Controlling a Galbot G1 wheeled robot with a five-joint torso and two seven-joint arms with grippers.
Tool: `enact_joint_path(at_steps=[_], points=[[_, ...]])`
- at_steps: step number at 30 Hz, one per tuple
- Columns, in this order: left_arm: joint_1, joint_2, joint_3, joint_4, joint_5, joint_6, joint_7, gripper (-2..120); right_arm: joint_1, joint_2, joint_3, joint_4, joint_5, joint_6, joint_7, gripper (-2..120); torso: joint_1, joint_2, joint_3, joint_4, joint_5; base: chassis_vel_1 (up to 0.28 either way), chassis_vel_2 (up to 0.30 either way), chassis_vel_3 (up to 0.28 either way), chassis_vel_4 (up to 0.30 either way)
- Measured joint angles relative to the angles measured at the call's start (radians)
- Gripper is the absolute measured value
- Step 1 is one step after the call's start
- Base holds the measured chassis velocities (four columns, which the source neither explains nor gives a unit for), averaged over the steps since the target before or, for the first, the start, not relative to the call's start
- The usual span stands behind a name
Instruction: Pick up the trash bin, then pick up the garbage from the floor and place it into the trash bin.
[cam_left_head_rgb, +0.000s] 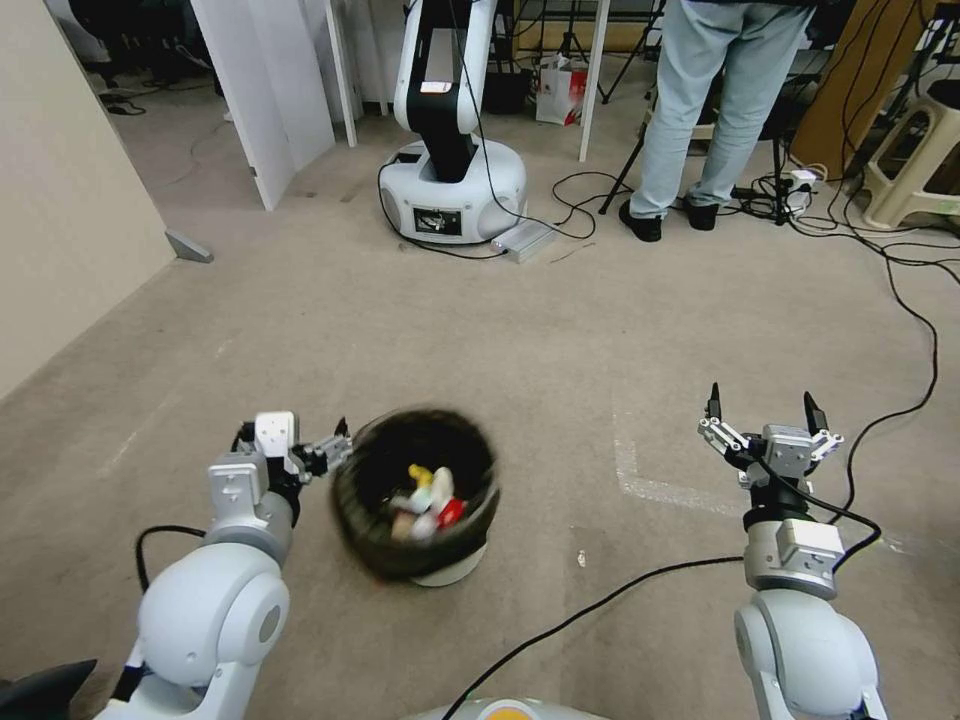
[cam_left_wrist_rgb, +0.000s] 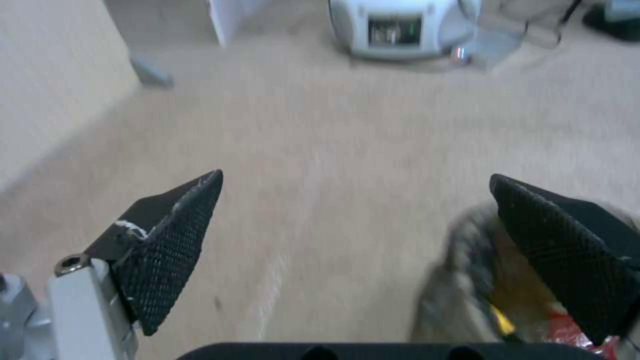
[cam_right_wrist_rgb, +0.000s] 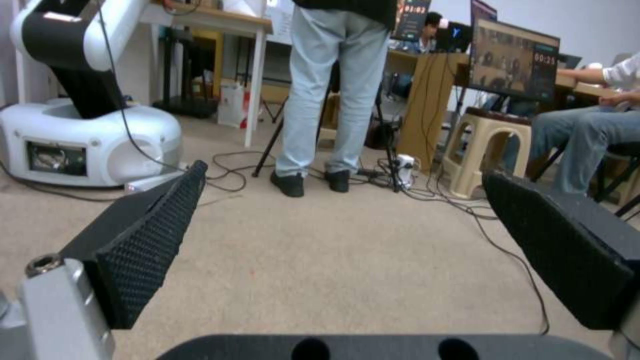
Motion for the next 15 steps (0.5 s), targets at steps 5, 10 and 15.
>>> enact_joint_path(at_steps=[5, 10, 15], points=[[0.015, -0.002, -0.002, -0.024, 0.051, -0.043, 0.024, 100, -0.001, 0.004, -0.005, 0.001, -0.005, 0.016, 0.008, 100, 0.000, 0.000, 0.000, 0.0000, 0.0000, 0.000, 0.000, 0.000, 0.000], [0.032, -0.008, -0.003, -0.041, 0.081, -0.086, 0.044, 100, -0.005, 0.003, -0.005, 0.008, -0.009, 0.022, 0.010, 100, 0.000, 0.000, 0.000, 0.0000, 0.0000, 0.000, 0.000, 0.000, 0.000], [0.080, -0.041, 0.003, -0.026, 0.208, -0.286, 0.085, 100, -0.014, 0.009, -0.004, 0.014, -0.015, 0.056, 0.015, 100, 0.000, 0.000, 0.000, -0.0001, 0.0000, 0.000, 0.000, 0.000, 0.000]])
